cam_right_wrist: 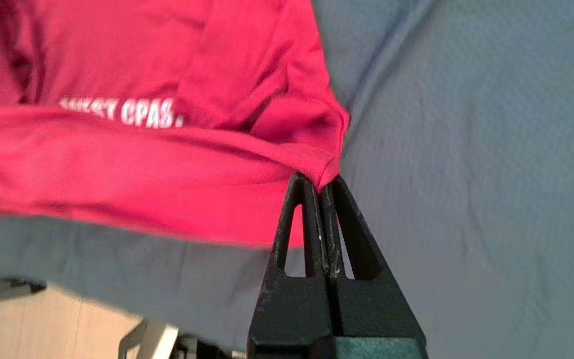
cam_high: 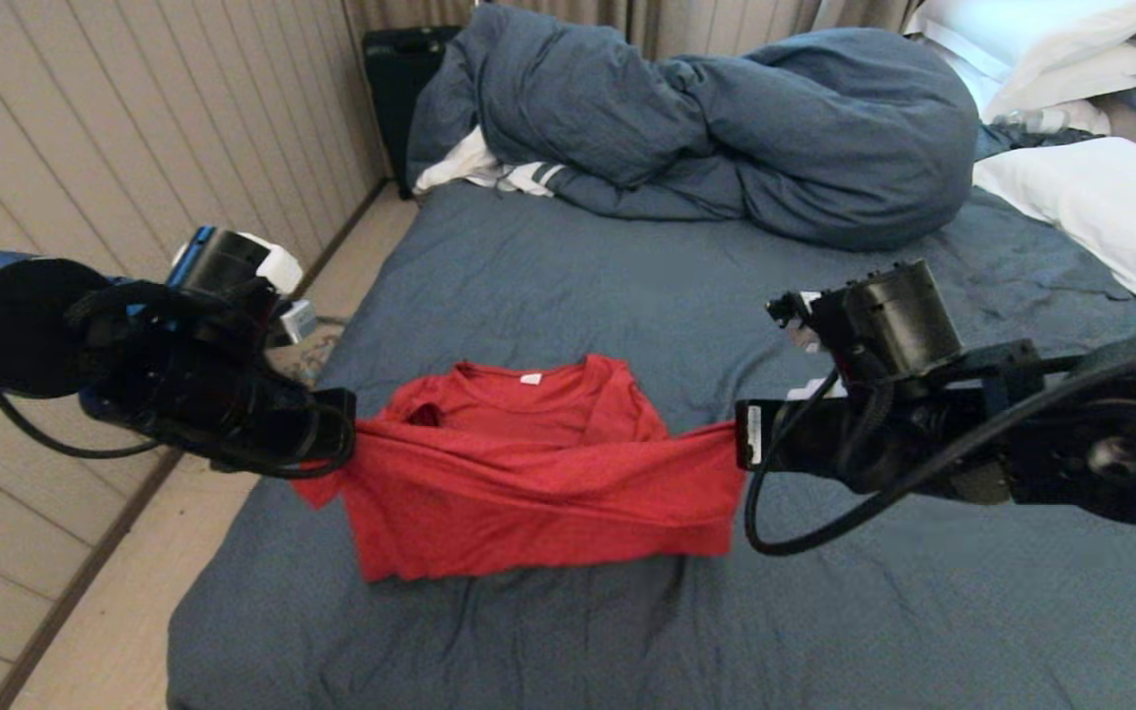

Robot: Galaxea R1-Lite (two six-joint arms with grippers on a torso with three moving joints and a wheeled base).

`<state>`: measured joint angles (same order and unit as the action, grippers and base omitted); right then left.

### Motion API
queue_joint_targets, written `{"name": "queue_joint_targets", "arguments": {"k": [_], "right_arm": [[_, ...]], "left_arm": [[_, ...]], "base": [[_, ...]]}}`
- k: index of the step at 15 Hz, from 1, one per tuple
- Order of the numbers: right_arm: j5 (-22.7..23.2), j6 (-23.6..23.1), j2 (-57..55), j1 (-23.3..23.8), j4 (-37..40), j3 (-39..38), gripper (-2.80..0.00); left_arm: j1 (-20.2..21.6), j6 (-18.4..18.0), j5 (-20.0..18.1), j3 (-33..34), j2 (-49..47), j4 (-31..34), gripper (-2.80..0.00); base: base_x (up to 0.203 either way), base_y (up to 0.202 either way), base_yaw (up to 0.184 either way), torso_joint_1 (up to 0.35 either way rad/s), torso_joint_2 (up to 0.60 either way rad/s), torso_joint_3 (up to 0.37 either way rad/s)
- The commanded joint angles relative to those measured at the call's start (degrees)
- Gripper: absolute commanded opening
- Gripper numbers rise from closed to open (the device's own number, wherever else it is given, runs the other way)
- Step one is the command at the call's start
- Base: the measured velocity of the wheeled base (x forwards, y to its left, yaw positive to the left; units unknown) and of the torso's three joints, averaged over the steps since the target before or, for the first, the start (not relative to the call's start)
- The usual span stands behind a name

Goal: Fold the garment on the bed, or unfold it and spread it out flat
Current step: Fold the red T-shirt

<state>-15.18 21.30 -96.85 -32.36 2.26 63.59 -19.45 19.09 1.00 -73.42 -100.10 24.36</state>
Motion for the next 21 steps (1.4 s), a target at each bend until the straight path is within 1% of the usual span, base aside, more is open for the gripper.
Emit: {"name": "queue_joint_targets", "arguments": {"k": [1, 6, 10, 12, 14, 15, 16, 18, 21], "right_arm": [[-0.1, 0.1, -5.1, 0.8, 0.0, 2.6, -2.80], [0.0, 0.1, -13.7, 3.7, 0.0, 11.6, -2.80], [-0.1, -0.4, -20.6, 4.6, 0.0, 18.6, -2.80], [-0.1, -0.5, -23.1, 4.9, 0.0, 21.2, -2.80], [-0.1, -0.5, -24.8, 5.1, 0.0, 23.4, -2.80], [0.0, -0.5, -25.8, 5.5, 0.1, 24.8, -2.53], [0.0, -0.5, -26.5, 5.8, 0.1, 25.5, 0.00], [0.1, -0.6, -26.7, 6.3, -0.1, 25.8, 0.00], [0.1, -0.6, -26.3, 6.7, -0.1, 26.6, 0.00]], "left_arm": [[0.9, 0.1, -0.4, -4.0, -7.3, 0.1, -2.80], [2.4, 0.2, -0.9, -16.3, -19.7, -0.6, -2.80], [3.6, 0.1, -0.9, -24.8, -27.3, -0.8, -2.80], [4.5, 0.1, -0.9, -27.9, -30.1, -0.8, -2.80], [5.0, 0.1, -0.9, -29.0, -31.5, -0.8, -2.80], [5.4, 0.1, -1.0, -29.7, -32.0, -0.9, -2.80], [5.8, 0.2, -1.0, -30.3, -32.4, -1.1, -2.80], [7.0, 0.2, -1.0, -30.5, -32.0, -2.3, -2.80], [7.6, 0.2, -0.9, -30.5, -30.2, -3.1, -2.80]], "base": [[0.000, 0.000, 0.000, 0.000, 0.00, 0.000], [0.000, 0.000, 0.000, 0.000, 0.00, 0.000], [0.000, 0.000, 0.000, 0.000, 0.00, 0.000], [0.000, 0.000, 0.000, 0.000, 0.00, 0.000], [0.000, 0.000, 0.000, 0.000, 0.00, 0.000], [0.000, 0.000, 0.000, 0.000, 0.00, 0.000], [0.000, 0.000, 0.000, 0.000, 0.00, 0.000], [0.000, 0.000, 0.000, 0.000, 0.00, 0.000], [0.000, 0.000, 0.000, 0.000, 0.00, 0.000]]}}
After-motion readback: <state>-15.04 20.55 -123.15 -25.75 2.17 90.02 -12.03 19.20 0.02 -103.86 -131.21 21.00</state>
